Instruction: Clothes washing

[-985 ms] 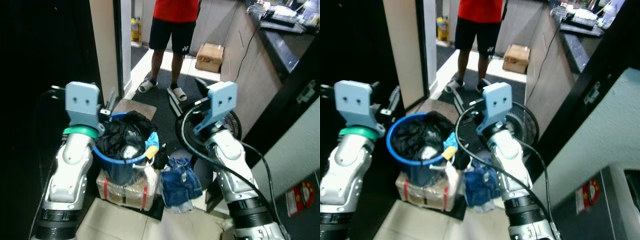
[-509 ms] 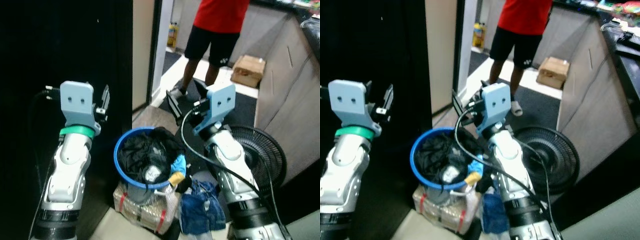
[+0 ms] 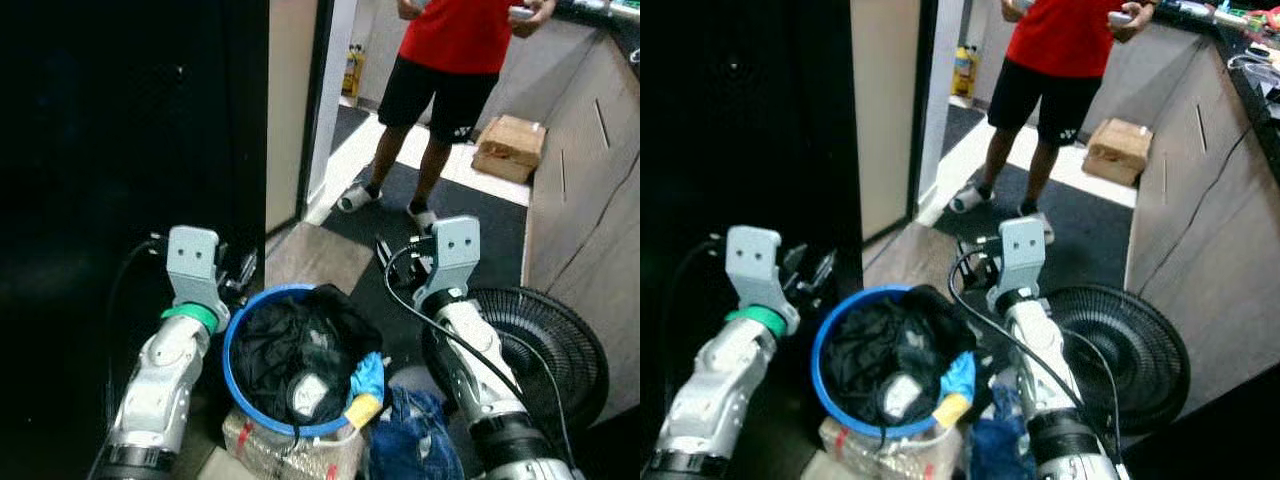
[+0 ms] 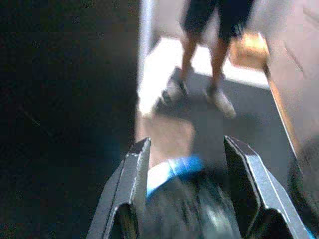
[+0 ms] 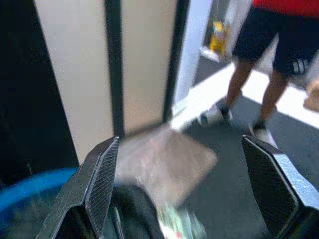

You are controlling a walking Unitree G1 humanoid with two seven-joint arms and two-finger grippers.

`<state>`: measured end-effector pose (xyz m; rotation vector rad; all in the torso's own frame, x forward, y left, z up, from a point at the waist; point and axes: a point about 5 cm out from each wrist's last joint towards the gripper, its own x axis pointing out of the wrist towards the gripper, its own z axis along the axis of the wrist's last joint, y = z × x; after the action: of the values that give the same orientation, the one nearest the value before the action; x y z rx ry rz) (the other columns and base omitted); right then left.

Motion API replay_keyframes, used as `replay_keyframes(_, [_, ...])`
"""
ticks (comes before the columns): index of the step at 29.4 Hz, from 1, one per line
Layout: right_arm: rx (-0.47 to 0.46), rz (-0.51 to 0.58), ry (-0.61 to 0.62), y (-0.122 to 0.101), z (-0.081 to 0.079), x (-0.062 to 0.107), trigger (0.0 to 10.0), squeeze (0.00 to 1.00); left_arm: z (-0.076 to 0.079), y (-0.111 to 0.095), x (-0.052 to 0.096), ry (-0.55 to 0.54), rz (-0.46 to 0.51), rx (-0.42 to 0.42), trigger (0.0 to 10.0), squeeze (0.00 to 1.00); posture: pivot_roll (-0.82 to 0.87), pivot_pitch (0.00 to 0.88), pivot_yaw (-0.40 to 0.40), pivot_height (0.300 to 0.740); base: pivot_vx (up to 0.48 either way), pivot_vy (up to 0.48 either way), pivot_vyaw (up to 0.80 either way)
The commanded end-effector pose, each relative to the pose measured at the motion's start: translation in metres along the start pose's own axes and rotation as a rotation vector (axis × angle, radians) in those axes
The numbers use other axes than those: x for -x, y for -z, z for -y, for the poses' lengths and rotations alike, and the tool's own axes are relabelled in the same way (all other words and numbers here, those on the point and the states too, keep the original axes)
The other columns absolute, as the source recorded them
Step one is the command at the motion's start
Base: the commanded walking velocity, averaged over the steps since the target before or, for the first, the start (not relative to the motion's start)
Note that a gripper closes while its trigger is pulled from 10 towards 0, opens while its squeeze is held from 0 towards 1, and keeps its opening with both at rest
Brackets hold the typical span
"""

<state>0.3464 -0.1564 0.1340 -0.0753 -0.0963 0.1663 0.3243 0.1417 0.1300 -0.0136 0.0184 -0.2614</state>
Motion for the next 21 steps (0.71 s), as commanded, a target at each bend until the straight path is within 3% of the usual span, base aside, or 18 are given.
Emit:
replay_keyframes(1, [0.002, -0.066, -0.007, 0.02, 0.001, 0.01, 10.0, 0.0, 0.008, 0.02, 0.001, 0.036, -0.065, -0.021, 10.0, 0.0, 0.06, 0.036, -0.008, 0.74, 0.0, 0.0, 0.0])
replay_keyframes(2, [0.012, -0.112, -0.033, 0.033, -0.002, 0.017, 10.0, 0.0, 0.013, 0.034, 0.001, 0.051, -0.111, -0.056, 10.0, 0.0, 0.05, 0.045, -0.008, 0.74, 0.0, 0.0, 0.0])
replay_keyframes(6, [0.011, -0.148, -0.056, 0.045, -0.007, 0.024, 10.0, 0.0, 0.016, 0.046, 0.001, 0.044, -0.145, -0.081, 10.0, 0.0, 0.04, 0.05, -0.008, 0.74, 0.0, 0.0, 0.0])
replay_keyframes(11, [-0.004, -0.177, -0.11, 0.059, -0.022, 0.035, 10.0, 0.0, 0.005, 0.078, 0.014, -0.08, -0.238, -0.107, 10.0, 0.0, 0.03, 0.061, -0.009, 0.74, 0.0, 0.0, 0.0])
replay_keyframes(15, [-0.007, -0.189, -0.103, 0.065, -0.024, 0.037, 10.0, 0.0, 0.001, 0.09, 0.026, -0.095, -0.264, -0.106, 10.0, 0.0, 0.04, 0.063, -0.015, 0.74, 0.0, 0.0, 0.0])
replay_keyframes(21, [-0.014, -0.214, -0.083, 0.072, -0.023, 0.037, 10.0, 0.0, -0.001, 0.092, 0.029, -0.106, -0.25, -0.1, 10.0, 0.0, 0.05, 0.06, -0.023, 0.74, 0.0, 0.0, 0.0])
